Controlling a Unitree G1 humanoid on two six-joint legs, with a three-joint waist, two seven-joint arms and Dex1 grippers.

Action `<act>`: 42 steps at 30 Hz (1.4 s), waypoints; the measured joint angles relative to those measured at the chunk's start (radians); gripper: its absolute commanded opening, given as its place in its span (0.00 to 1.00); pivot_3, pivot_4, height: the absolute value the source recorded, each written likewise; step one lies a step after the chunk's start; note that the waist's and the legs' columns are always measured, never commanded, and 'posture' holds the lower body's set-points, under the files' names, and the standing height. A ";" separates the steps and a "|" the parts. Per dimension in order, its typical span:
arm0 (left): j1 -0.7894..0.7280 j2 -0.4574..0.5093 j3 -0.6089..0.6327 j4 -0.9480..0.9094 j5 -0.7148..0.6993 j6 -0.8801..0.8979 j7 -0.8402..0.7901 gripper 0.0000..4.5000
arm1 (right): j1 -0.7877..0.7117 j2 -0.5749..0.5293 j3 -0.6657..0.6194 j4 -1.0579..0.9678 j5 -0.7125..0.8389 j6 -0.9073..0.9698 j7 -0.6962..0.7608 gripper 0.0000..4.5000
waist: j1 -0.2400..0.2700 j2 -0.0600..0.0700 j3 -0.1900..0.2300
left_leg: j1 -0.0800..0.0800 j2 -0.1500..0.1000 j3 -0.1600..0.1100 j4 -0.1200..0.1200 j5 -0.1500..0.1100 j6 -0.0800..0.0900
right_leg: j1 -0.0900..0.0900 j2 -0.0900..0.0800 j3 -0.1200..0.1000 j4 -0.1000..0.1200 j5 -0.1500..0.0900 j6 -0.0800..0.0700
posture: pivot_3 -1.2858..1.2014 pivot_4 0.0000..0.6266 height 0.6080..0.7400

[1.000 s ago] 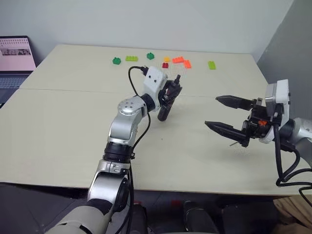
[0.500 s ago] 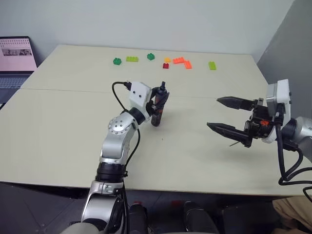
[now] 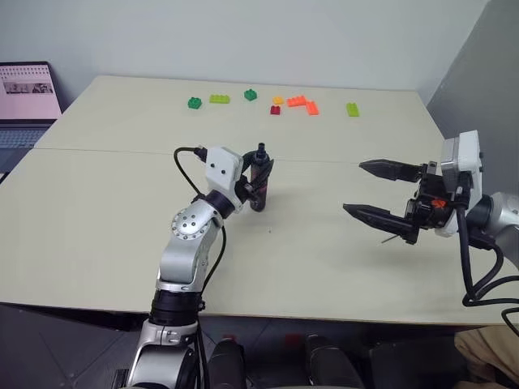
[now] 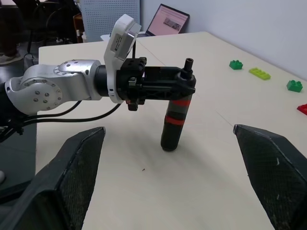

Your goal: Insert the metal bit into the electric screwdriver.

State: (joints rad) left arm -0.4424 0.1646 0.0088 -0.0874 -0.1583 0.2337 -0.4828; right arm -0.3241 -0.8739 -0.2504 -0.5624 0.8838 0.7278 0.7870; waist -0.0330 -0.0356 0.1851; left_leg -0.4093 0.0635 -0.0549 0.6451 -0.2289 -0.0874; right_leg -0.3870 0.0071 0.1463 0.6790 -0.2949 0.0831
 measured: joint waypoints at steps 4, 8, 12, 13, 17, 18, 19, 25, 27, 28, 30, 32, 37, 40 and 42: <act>0.007 0.001 0.000 -0.016 -0.003 0.014 0.016 0.36 | 0.000 -0.001 0.017 0.010 -0.031 -0.014 0.019 1.00 | 0.000 0.000 0.000 | 0.000 0.000 0.000 0.000 0.000 0.000 | 0.000 0.000 0.000 0.000 0.000 0.000 | 0.52 0.24 1.00; 0.006 -0.004 -0.001 -0.022 -0.012 0.023 0.034 0.36 | -0.004 -0.031 0.045 0.038 -0.086 -0.038 0.052 1.00 | 0.000 0.000 0.000 | 0.000 0.000 0.000 0.000 0.000 0.000 | 0.000 0.000 0.000 0.000 0.000 0.000 | 0.52 0.24 1.00; -0.019 -0.016 -0.012 -0.022 -0.024 0.038 0.035 0.36 | -0.020 -0.136 0.086 0.133 -0.198 -0.117 0.171 1.00 | 0.001 0.000 0.000 | -0.001 0.000 0.001 0.000 0.000 0.000 | -0.001 0.000 0.000 -0.001 0.000 0.000 | 0.52 0.24 1.00; -0.034 -0.019 -0.021 -0.023 -0.027 0.041 0.034 0.36 | -0.028 -0.170 0.108 0.167 -0.236 -0.150 0.209 1.00 | 0.001 0.000 0.001 | -0.001 0.000 0.001 0.000 0.000 0.000 | -0.001 0.000 0.000 -0.001 0.000 0.001 | 0.52 0.24 1.00; -0.065 -0.037 -0.067 -0.072 -0.040 0.029 0.016 0.36 | -0.104 -0.304 0.251 0.352 -0.452 -0.314 0.373 1.00 | 0.001 0.000 0.001 | 0.000 0.000 0.002 -0.001 0.000 0.000 | -0.001 -0.001 0.001 -0.004 0.000 0.001 | 0.52 0.24 1.00; -0.064 -0.041 -0.079 -0.075 -0.040 0.022 0.013 0.36 | -0.130 -0.313 0.290 0.401 -0.504 -0.356 0.409 1.00 | 0.000 0.000 0.001 | 0.000 0.000 0.002 -0.001 0.000 0.000 | -0.001 -0.001 0.001 -0.004 0.000 0.001 | 0.52 0.24 1.00; -0.061 -0.046 -0.092 -0.076 -0.040 0.021 0.013 0.36 | -0.154 -0.316 0.325 0.452 -0.552 -0.400 0.445 1.00 | 0.000 0.001 0.001 | 0.000 0.000 0.003 -0.001 0.000 0.000 | -0.001 -0.001 0.001 -0.004 0.000 0.001 | 0.52 0.24 1.00; -0.025 -0.067 -0.127 -0.071 -0.037 0.016 0.027 0.36 | -0.336 -0.282 0.543 0.751 -0.786 -0.655 0.681 1.00 | -0.016 0.007 0.005 | 0.000 0.000 0.004 -0.001 0.000 0.000 | -0.001 -0.001 0.003 -0.004 0.000 0.000 | 0.52 0.24 1.00; -0.018 -0.068 -0.129 -0.071 -0.036 0.013 0.034 0.36 | -0.394 -0.252 0.592 0.839 -0.847 -0.737 0.712 1.00 | -0.020 0.007 0.005 | 0.000 0.000 0.004 -0.001 0.000 0.000 | -0.001 -0.001 0.003 -0.004 0.001 0.000 | 0.52 0.24 1.00; -0.014 -0.070 -0.132 -0.071 -0.035 0.010 0.036 0.36 | -0.430 -0.235 0.624 0.897 -0.894 -0.796 0.719 1.00 | -0.022 0.008 0.005 | 0.000 0.000 0.004 -0.001 0.000 0.000 | -0.001 -0.001 0.003 -0.004 0.001 0.000 | 0.52 0.24 1.00; -0.003 -0.071 -0.139 -0.072 -0.035 0.001 0.037 0.36 | -0.483 -0.204 0.670 0.998 -0.967 -0.890 0.725 1.00 | -0.024 0.008 0.005 | 0.001 0.000 0.005 -0.001 0.000 0.000 | -0.001 -0.001 0.004 -0.004 0.001 0.000 | 0.52 0.24 1.00; 0.011 -0.071 -0.145 -0.071 -0.032 -0.002 0.039 0.36 | -0.538 -0.151 0.708 1.122 -1.033 -0.982 0.726 1.00 | -0.025 0.008 0.006 | 0.001 -0.001 0.005 -0.001 0.000 0.000 | -0.001 -0.001 0.004 -0.004 0.001 0.000 | 0.52 0.24 1.00; 0.019 -0.071 -0.155 -0.073 -0.031 -0.003 0.042 0.36 | -0.619 -0.078 0.761 1.316 -1.134 -1.121 0.724 1.00 | -0.025 0.009 0.006 | 0.001 -0.001 0.005 -0.001 0.000 0.000 | -0.001 -0.002 0.005 -0.004 0.001 -0.001 | 0.52 0.24 1.00; 0.019 -0.071 -0.155 -0.073 -0.025 -0.004 0.055 0.36 | -0.678 -0.026 0.785 1.450 -1.199 -1.189 0.702 1.00 | -0.025 0.010 0.006 | 0.001 -0.001 0.005 -0.001 0.000 0.000 | -0.001 -0.002 0.005 -0.003 0.001 -0.001 | 0.52 0.24 1.00; 0.019 -0.071 -0.157 -0.073 -0.022 -0.004 0.057 0.36 | -0.689 -0.010 0.788 1.494 -1.226 -1.218 0.685 1.00 | -0.024 0.010 0.006 | 0.001 -0.001 0.005 -0.001 0.000 0.000 | -0.001 -0.002 0.005 -0.003 0.001 -0.001 | 0.52 0.24 1.00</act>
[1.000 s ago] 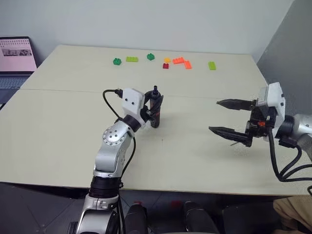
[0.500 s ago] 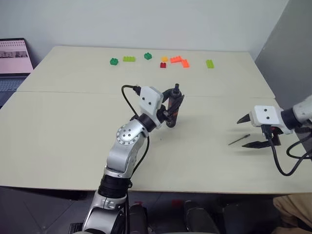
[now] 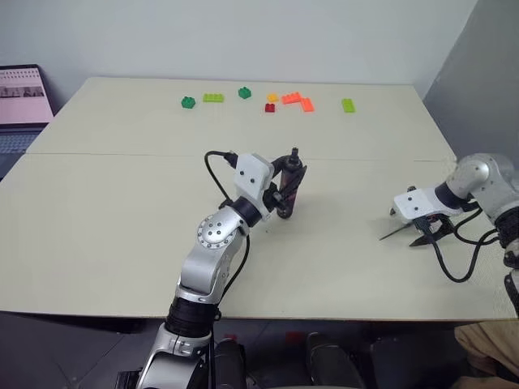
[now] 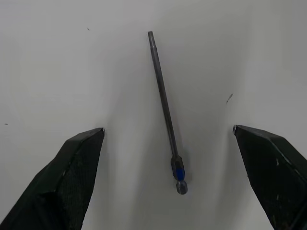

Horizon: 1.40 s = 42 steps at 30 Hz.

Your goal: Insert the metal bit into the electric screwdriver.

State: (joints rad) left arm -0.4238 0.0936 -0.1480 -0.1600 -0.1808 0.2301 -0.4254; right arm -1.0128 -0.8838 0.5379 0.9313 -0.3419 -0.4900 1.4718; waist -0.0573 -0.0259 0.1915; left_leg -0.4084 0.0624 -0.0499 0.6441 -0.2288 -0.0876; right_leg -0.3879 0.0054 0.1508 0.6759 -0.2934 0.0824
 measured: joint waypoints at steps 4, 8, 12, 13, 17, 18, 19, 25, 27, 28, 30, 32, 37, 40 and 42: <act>0.000 0.001 0.000 0.000 0.004 0.000 0.004 0.36 | -0.041 0.026 0.007 0.083 -0.049 -0.050 -0.032 0.96 | 0.000 0.000 0.000 | 0.000 0.000 0.000 0.000 0.000 0.000 | 0.001 0.000 0.000 0.000 0.000 0.000 | 0.52 0.24 1.00; 0.000 -0.001 0.000 0.000 0.006 0.000 0.020 0.36 | -0.060 0.050 0.007 0.134 -0.078 -0.073 -0.035 0.77 | -0.002 -0.001 0.000 | 0.007 0.000 0.000 0.000 0.000 0.000 | 0.007 0.000 0.000 0.000 0.000 0.000 | 0.52 0.24 1.00; 0.000 -0.002 -0.001 0.000 0.006 0.000 0.024 0.36 | -0.071 0.071 0.006 0.166 -0.101 -0.083 -0.039 0.55 | -0.016 -0.001 0.000 | 0.013 0.000 0.000 0.000 0.000 0.000 | 0.015 0.000 0.000 -0.002 -0.001 0.003 | 0.52 0.24 1.00; 0.000 -0.002 -0.001 0.000 0.006 0.000 0.024 0.36 | -0.074 0.074 0.006 0.170 -0.106 -0.085 -0.040 0.48 | -0.022 -0.001 0.000 | 0.013 0.000 0.000 0.001 0.000 0.000 | 0.015 0.000 0.000 -0.002 0.000 0.003 | 0.52 0.24 1.00; 0.000 -0.002 -0.002 0.000 0.006 0.000 0.026 0.36 | -0.083 0.077 0.005 0.187 -0.117 -0.091 -0.051 0.27 | -0.031 -0.001 0.000 | 0.013 0.000 0.000 0.000 0.000 0.000 | 0.015 0.000 0.000 -0.002 0.001 0.002 | 0.52 0.24 1.00; 0.000 -0.002 -0.003 0.000 0.007 0.000 0.026 0.36 | -0.086 0.078 0.005 0.192 -0.125 -0.091 -0.054 0.21 | -0.032 -0.001 0.000 | 0.013 0.000 0.000 0.000 0.000 0.000 | 0.015 0.000 0.001 -0.002 0.001 0.002 | 0.52 0.24 1.00; 0.000 -0.002 -0.004 0.000 0.007 0.000 0.026 0.36 | -0.088 0.079 0.005 0.195 -0.131 -0.091 -0.056 0.16 | -0.033 -0.001 0.000 | 0.013 0.000 0.000 0.000 0.000 0.000 | 0.015 0.000 0.001 -0.002 0.001 0.002 | 0.52 0.24 1.00; 0.000 -0.003 -0.006 0.000 0.013 0.000 0.027 0.36 | -0.099 0.087 0.004 0.204 -0.147 -0.088 -0.056 0.00 | -0.032 -0.001 0.000 | 0.013 0.000 0.000 0.000 0.000 0.000 | 0.015 0.000 0.001 -0.002 0.001 0.002 | 0.52 0.24 1.00; 0.000 -0.003 -0.006 0.000 0.020 -0.002 0.027 0.36 | -0.099 0.087 -0.003 0.206 -0.146 -0.088 -0.053 0.00 | -0.032 -0.001 0.000 | 0.012 0.000 0.000 0.000 0.000 0.000 | 0.014 0.000 0.001 -0.002 0.001 0.002 | 0.52 0.24 1.00; 0.000 -0.003 -0.007 0.000 0.023 -0.003 0.027 0.36 | -0.099 0.087 -0.005 0.206 -0.146 -0.088 -0.053 0.00 | -0.033 -0.001 0.000 | 0.012 0.000 0.000 0.000 0.000 0.000 | 0.014 0.000 0.001 -0.002 0.001 0.002 | 0.52 0.24 1.00; 0.000 -0.004 -0.008 0.000 0.028 -0.008 0.032 0.36 | -0.099 0.087 -0.008 0.206 -0.144 -0.088 -0.050 0.00 | -0.032 -0.001 0.000 | 0.012 0.000 0.000 0.000 0.000 0.000 | 0.014 0.000 0.001 -0.002 0.001 0.002 | 0.52 0.24 1.00; 0.000 -0.012 -0.008 0.000 0.041 -0.022 0.050 0.36 | -0.098 0.087 -0.043 0.199 -0.105 -0.079 -0.036 0.00 | -0.032 0.001 0.001 | 0.011 0.000 0.000 0.000 0.000 0.000 | 0.013 0.000 0.001 -0.002 0.001 0.002 | 0.52 0.24 1.00; 0.007 -0.031 -0.001 0.001 0.087 -0.056 0.124 0.36 | -0.085 0.087 -0.202 0.059 0.077 0.044 -0.007 0.00 | -0.030 0.002 0.002 | 0.011 0.000 -0.001 -0.001 0.000 0.000 | 0.013 0.000 0.000 -0.002 0.001 0.002 | 0.52 0.24 1.00; 0.018 -0.041 0.012 0.002 0.114 -0.071 0.177 0.36 | -0.018 0.100 -0.320 -0.105 0.219 0.210 -0.012 0.00 | -0.026 0.002 0.002 | 0.009 -0.001 -0.002 -0.001 0.000 0.000 | 0.013 0.000 -0.001 -0.003 0.001 0.002 | 0.52 0.24 1.00; 0.024 -0.041 0.026 0.013 0.134 -0.088 0.207 0.36 | 0.071 0.132 -0.413 -0.288 0.338 0.408 -0.054 0.00 | -0.024 0.002 0.002 | 0.009 -0.001 -0.003 -0.001 0.000 0.000 | 0.013 0.000 -0.001 -0.003 0.001 0.002 | 0.52 0.24 1.00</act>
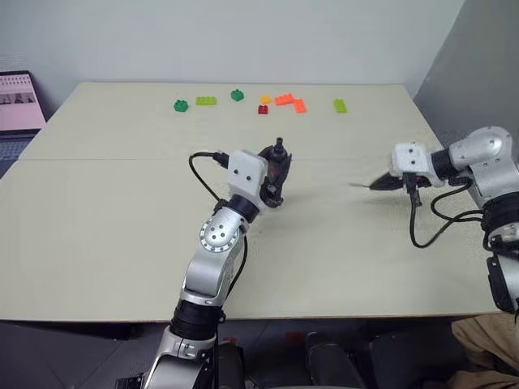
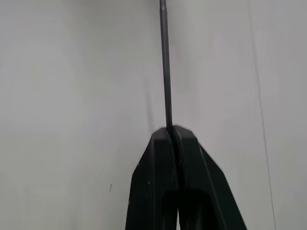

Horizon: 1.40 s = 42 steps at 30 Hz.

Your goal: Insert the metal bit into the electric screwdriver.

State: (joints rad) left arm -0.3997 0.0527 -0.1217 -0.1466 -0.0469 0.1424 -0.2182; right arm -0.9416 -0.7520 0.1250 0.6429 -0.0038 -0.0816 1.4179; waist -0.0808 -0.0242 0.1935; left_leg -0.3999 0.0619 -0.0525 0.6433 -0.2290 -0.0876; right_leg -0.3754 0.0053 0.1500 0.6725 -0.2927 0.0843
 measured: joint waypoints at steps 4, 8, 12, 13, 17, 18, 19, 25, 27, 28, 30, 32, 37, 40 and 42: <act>0.000 0.006 0.019 0.036 0.031 -0.019 0.037 0.36 | 0.098 0.123 -0.140 -0.308 0.207 0.349 -0.172 0.00 | -0.002 0.000 0.000 | 0.000 0.000 0.000 0.000 0.000 0.000 | -0.002 0.000 0.001 0.002 0.000 0.000 | 0.52 0.24 1.00; 0.000 0.014 0.019 0.072 0.046 -0.040 0.045 0.36 | 0.118 0.272 -0.247 -0.568 0.369 0.591 -0.408 0.00 | 0.000 0.000 0.000 | -0.002 0.000 -0.001 0.000 0.000 0.000 | -0.004 0.000 -0.001 0.003 0.000 0.000 | 0.52 0.24 1.00; -0.001 0.014 0.017 0.085 0.051 -0.063 0.051 0.36 | 0.144 0.378 -0.266 -0.698 0.453 0.715 -0.581 0.00 | 0.000 0.000 0.000 | -0.003 0.000 0.000 0.000 0.000 0.000 | -0.005 0.001 -0.001 0.002 0.000 0.000 | 0.52 0.24 1.00; 0.000 0.015 0.017 0.087 0.051 -0.066 0.052 0.36 | 0.144 0.387 -0.266 -0.707 0.461 0.730 -0.609 0.00 | 0.000 0.000 0.000 | -0.003 0.000 0.000 0.000 0.000 0.000 | -0.005 0.001 -0.001 0.002 0.000 0.000 | 0.52 0.24 1.00; 0.001 0.015 0.018 0.092 0.052 -0.075 0.055 0.36 | 0.144 0.415 -0.267 -0.736 0.497 0.758 -0.675 0.00 | -0.001 0.000 0.000 | -0.003 0.000 0.000 -0.001 0.000 0.000 | -0.006 0.001 -0.001 0.002 0.000 0.001 | 0.52 0.24 1.00; 0.001 0.015 0.019 0.095 0.052 -0.079 0.056 0.36 | 0.143 0.417 -0.263 -0.737 0.498 0.758 -0.684 0.00 | -0.001 0.000 0.000 | -0.003 0.000 0.000 -0.001 0.000 0.000 | -0.006 0.001 -0.001 0.002 -0.001 0.001 | 0.52 0.24 1.00; 0.001 0.015 0.021 0.095 0.052 -0.080 0.057 0.36 | 0.140 0.423 -0.259 -0.737 0.498 0.758 -0.694 0.00 | -0.001 0.000 0.000 | -0.003 0.000 0.000 -0.001 0.000 0.000 | -0.006 0.001 -0.001 0.002 -0.001 0.001 | 0.52 0.24 1.00; 0.002 0.012 0.027 0.095 0.052 -0.077 0.070 0.36 | 0.094 0.492 -0.213 -0.680 0.483 0.703 -0.736 0.00 | -0.007 0.000 0.000 | -0.003 0.000 0.000 -0.002 0.000 0.000 | -0.006 0.001 0.000 0.002 -0.001 0.002 | 0.52 0.24 1.00; 0.002 0.009 0.027 0.094 0.052 -0.074 0.076 0.36 | 0.084 0.520 -0.184 -0.667 0.467 0.675 -0.748 0.00 | -0.006 0.000 0.000 | -0.003 0.001 0.000 -0.002 0.000 0.000 | -0.007 0.001 0.000 0.002 -0.002 0.002 | 0.52 0.24 1.00; 0.002 0.008 0.028 0.092 0.051 -0.070 0.078 0.36 | 0.083 0.532 -0.170 -0.660 0.458 0.660 -0.751 0.00 | -0.006 0.000 0.000 | -0.003 0.000 0.000 -0.003 0.000 0.000 | -0.007 0.001 0.000 0.002 -0.001 0.002 | 0.52 0.24 1.00; 0.001 0.000 0.033 0.086 0.047 -0.058 0.087 0.36 | 0.080 0.555 -0.139 -0.636 0.438 0.625 -0.762 0.00 | -0.006 0.000 0.000 | -0.003 0.000 0.000 -0.003 0.000 0.000 | -0.007 0.001 0.000 0.002 -0.001 0.002 | 0.52 0.24 1.00; 0.000 -0.007 0.040 0.080 0.042 -0.045 0.099 0.36 | 0.078 0.579 -0.117 -0.619 0.419 0.601 -0.770 0.00 | -0.005 0.000 0.000 | -0.003 0.001 0.000 -0.003 0.000 0.000 | -0.007 0.001 0.000 0.002 -0.001 0.002 | 0.52 0.24 1.00; 0.000 -0.005 0.059 0.063 0.024 -0.017 0.102 0.36 | 0.076 0.621 -0.091 -0.599 0.411 0.571 -0.779 0.00 | -0.006 0.000 0.000 | -0.004 0.001 0.000 -0.004 0.000 0.000 | -0.009 0.001 0.000 0.002 -0.001 0.002 | 0.52 0.24 1.00; 0.003 0.001 0.060 0.056 0.019 -0.013 0.100 0.36 | 0.076 0.629 -0.083 -0.599 0.411 0.571 -0.780 0.00 | -0.007 0.000 0.000 | -0.004 0.001 0.000 -0.006 0.000 0.000 | -0.010 0.001 0.000 0.002 -0.001 0.002 | 0.52 0.24 1.00; 0.014 0.004 0.059 0.041 0.019 -0.011 0.097 0.36 | 0.076 0.641 -0.080 -0.599 0.412 0.571 -0.781 0.00 | -0.008 0.000 0.000 | -0.004 0.001 0.000 -0.007 0.000 0.000 | -0.011 0.002 0.000 0.002 -0.001 0.002 | 0.52 0.24 1.00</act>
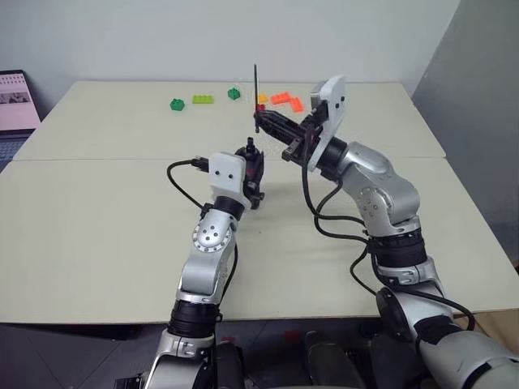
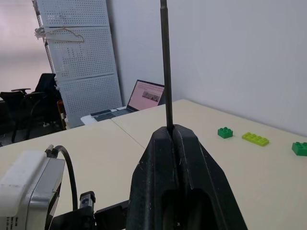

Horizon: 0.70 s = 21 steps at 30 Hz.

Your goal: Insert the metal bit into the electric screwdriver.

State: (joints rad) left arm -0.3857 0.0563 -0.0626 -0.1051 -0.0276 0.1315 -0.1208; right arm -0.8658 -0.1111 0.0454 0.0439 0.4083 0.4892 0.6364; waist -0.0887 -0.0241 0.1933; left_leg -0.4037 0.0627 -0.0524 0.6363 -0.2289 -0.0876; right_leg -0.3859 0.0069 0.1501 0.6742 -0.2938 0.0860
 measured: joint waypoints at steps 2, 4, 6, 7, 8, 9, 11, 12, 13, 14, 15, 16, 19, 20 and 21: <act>0.006 0.001 -0.001 -0.008 0.000 0.001 0.000 0.36 | -0.003 0.004 0.008 0.001 0.000 0.005 -0.008 0.00 | 0.000 0.000 0.000 | 0.000 0.000 0.000 -0.001 0.000 0.000 | -0.001 0.000 0.000 0.000 0.000 0.000 | 0.52 0.24 1.00; 0.006 0.002 -0.003 -0.011 0.000 0.005 0.000 0.36 | -0.014 0.012 0.009 0.002 0.000 0.012 -0.016 0.00 | 0.000 0.000 0.000 | 0.000 0.000 0.000 -0.002 0.000 0.000 | -0.001 0.000 0.000 0.000 0.000 0.000 | 0.52 0.24 1.00; 0.007 0.002 -0.004 -0.015 0.001 0.010 0.000 0.36 | -0.030 0.016 0.013 0.003 -0.002 0.026 -0.037 0.00 | 0.000 0.000 0.000 | 0.000 0.000 0.000 -0.002 0.000 0.000 | -0.001 0.000 0.000 0.000 0.000 0.000 | 0.52 0.24 1.00; 0.008 0.003 -0.005 -0.017 0.001 0.011 0.000 0.36 | -0.032 0.017 0.014 0.003 -0.002 0.029 -0.045 0.00 | 0.001 0.000 0.000 | 0.000 0.000 0.000 -0.002 0.000 0.000 | -0.001 0.000 0.000 0.000 0.000 0.000 | 0.52 0.24 1.00; 0.008 0.005 -0.006 -0.018 0.001 0.012 0.000 0.36 | -0.032 0.017 0.014 0.004 -0.003 0.033 -0.051 0.00 | 0.001 0.000 0.000 | 0.000 0.000 0.000 -0.003 0.000 0.000 | -0.001 0.000 0.000 -0.001 0.000 0.000 | 0.52 0.24 1.00; 0.009 0.007 -0.008 -0.020 0.001 0.012 0.000 0.36 | -0.032 0.017 0.016 0.004 -0.004 0.039 -0.056 0.00 | 0.001 0.000 0.000 | 0.000 0.000 0.000 -0.003 0.000 0.000 | -0.002 0.000 0.000 -0.001 0.000 0.000 | 0.52 0.24 1.00; 0.009 0.008 -0.008 -0.022 0.000 0.013 0.000 0.36 | -0.032 0.017 0.017 0.004 -0.012 0.052 -0.074 0.00 | 0.000 0.000 0.000 | 0.000 0.000 0.000 -0.004 0.000 0.000 | -0.002 0.000 0.001 -0.001 0.000 -0.001 | 0.52 0.24 1.00; 0.009 0.008 -0.008 -0.023 0.000 0.014 0.001 0.36 | -0.032 0.017 0.018 0.004 -0.014 0.059 -0.080 0.00 | 0.000 0.000 0.000 | 0.000 0.000 0.000 -0.005 0.000 0.000 | -0.002 0.000 0.001 -0.001 0.000 -0.001 | 0.52 0.24 1.00; 0.009 0.008 -0.008 -0.024 0.001 0.014 0.001 0.36 | -0.032 0.017 0.018 0.004 -0.015 0.061 -0.082 0.00 | 0.000 0.000 0.000 | 0.000 0.000 0.000 -0.005 0.000 0.000 | -0.002 0.000 0.001 -0.001 0.000 -0.001 | 0.52 0.24 1.00; 0.009 0.008 -0.008 -0.024 0.001 0.014 0.001 0.36 | -0.032 0.017 0.019 0.004 -0.018 0.065 -0.090 0.00 | 0.000 0.000 0.000 | 0.000 0.000 0.000 -0.006 0.000 0.000 | -0.003 0.000 0.001 -0.001 0.000 -0.001 | 0.52 0.24 1.00; 0.010 0.008 -0.008 -0.025 0.001 0.014 0.001 0.36 | -0.032 0.019 0.019 0.004 -0.026 0.068 -0.098 0.00 | 0.000 0.000 0.000 | 0.000 0.000 0.000 -0.006 0.000 0.000 | -0.003 0.000 0.001 -0.001 0.000 -0.001 | 0.52 0.24 1.00; 0.010 0.008 -0.008 -0.025 0.001 0.014 0.001 0.36 | -0.032 0.020 0.019 0.004 -0.031 0.068 -0.102 0.00 | 0.000 0.000 0.000 | 0.000 0.000 0.000 -0.006 0.000 0.000 | -0.003 0.000 0.001 -0.002 0.000 -0.001 | 0.52 0.24 1.00; 0.011 0.008 -0.009 -0.027 0.001 0.014 0.001 0.36 | -0.032 0.026 0.019 0.004 -0.033 0.071 -0.115 0.00 | 0.000 0.000 0.000 | 0.000 0.000 0.000 -0.006 0.000 0.000 | -0.003 0.000 0.001 -0.002 0.000 -0.001 | 0.52 0.24 1.00; 0.012 0.008 -0.009 -0.029 0.001 0.015 0.001 0.36 | -0.032 0.028 0.019 0.004 -0.033 0.072 -0.116 0.00 | 0.000 0.000 0.000 | 0.000 0.000 0.000 -0.007 0.000 0.000 | -0.003 0.000 0.001 -0.002 0.000 -0.001 | 0.52 0.24 1.00; 0.013 0.008 -0.009 -0.030 0.001 0.015 0.001 0.36 | -0.032 0.032 0.020 0.004 -0.033 0.073 -0.116 0.00 | 0.000 0.000 0.000 | 0.000 0.000 0.000 -0.007 0.000 0.000 | -0.003 0.000 0.001 -0.002 0.000 -0.001 | 0.52 0.24 1.00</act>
State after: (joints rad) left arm -0.3729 0.0645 -0.0714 -0.1349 -0.0270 0.1464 -0.1194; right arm -0.8975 -0.0792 0.0652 0.0477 0.3749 0.5622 0.5202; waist -0.0884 -0.0243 0.1932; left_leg -0.4038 0.0627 -0.0522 0.6297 -0.2289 -0.0876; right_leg -0.3887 0.0071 0.1506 0.6722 -0.2938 0.0852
